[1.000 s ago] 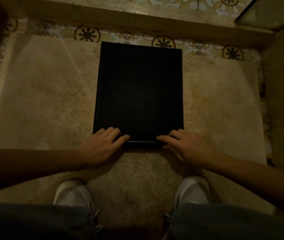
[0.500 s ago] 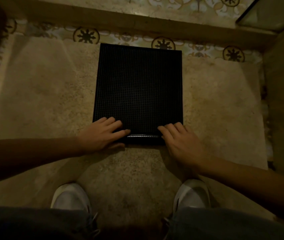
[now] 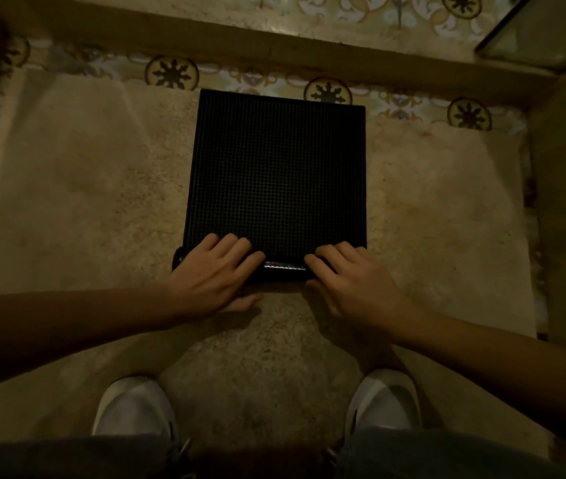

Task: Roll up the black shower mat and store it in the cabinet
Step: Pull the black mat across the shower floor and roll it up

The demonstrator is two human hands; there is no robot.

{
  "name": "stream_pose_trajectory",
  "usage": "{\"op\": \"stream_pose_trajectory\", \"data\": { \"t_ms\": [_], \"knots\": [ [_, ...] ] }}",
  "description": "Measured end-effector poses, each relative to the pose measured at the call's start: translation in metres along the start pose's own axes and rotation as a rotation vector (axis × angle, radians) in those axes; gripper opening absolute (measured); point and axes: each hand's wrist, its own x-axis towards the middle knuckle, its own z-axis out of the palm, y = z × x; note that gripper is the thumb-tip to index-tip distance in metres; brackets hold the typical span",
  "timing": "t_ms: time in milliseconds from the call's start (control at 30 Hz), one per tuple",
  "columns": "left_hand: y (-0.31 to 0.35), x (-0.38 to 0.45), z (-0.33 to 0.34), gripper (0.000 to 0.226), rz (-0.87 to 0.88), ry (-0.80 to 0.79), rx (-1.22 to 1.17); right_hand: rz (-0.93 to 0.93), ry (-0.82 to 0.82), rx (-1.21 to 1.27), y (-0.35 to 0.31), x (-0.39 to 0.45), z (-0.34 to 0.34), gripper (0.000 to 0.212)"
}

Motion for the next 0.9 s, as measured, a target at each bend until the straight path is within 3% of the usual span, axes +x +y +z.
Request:
{"op": "stream_pose_trajectory", "data": {
  "t_ms": [233,400,567,767,900],
  "knots": [
    [-0.009,0.013,0.005,0.053,0.01,0.005,0.065,0.06,-0.045,0.023,0.004,0.01,-0.001,0.044],
    [-0.025,0.028,0.005,0.044,0.059,0.0,-0.043,0.273,-0.011,0.112,-0.011,0.016,0.001,0.054],
    [-0.036,0.039,0.0,0.045,0.057,0.04,-0.106,0.224,0.0,0.105,-0.006,0.028,0.008,0.051],
    [-0.02,0.034,0.004,0.048,-0.159,0.018,-0.052,0.183,-0.057,0.004,0.011,0.048,0.012,0.053],
    [-0.019,0.029,0.008,0.051,-0.137,0.003,-0.023,0.203,-0.09,0.033,0.017,0.057,0.012,0.055]
  ]
}}
